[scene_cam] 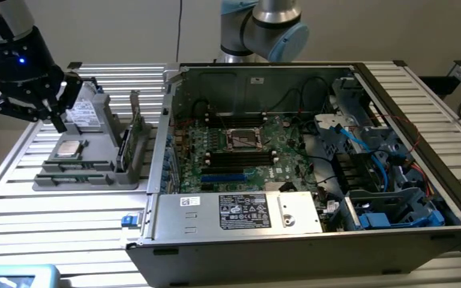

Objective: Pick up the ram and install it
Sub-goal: 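Pick up the ram and move it above insertion slot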

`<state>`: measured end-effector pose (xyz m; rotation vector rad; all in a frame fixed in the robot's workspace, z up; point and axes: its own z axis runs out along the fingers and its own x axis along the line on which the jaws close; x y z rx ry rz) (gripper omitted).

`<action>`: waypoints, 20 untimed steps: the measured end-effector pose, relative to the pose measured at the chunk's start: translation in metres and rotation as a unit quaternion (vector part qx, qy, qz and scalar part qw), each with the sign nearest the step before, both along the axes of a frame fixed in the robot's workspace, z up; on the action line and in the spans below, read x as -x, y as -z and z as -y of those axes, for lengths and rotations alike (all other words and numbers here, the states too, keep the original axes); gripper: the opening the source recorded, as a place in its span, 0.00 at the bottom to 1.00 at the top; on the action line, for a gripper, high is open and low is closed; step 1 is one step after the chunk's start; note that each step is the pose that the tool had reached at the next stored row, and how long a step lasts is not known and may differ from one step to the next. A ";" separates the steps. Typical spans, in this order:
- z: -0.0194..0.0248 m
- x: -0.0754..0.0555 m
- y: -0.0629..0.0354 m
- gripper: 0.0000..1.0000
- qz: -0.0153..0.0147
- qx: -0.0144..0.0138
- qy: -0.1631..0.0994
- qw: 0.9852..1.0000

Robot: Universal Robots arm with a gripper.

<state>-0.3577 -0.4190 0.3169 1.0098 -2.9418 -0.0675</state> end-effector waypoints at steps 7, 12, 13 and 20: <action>0.0000 0.000 0.0003 0.11 0.000 0.000 -0.063 0.998; 0.0000 0.000 0.0004 0.11 0.000 0.000 -0.109 0.994; 0.0000 0.000 0.0004 0.11 0.000 0.000 -0.118 0.993; 0.0000 0.000 0.0007 0.11 0.000 0.000 -0.181 0.983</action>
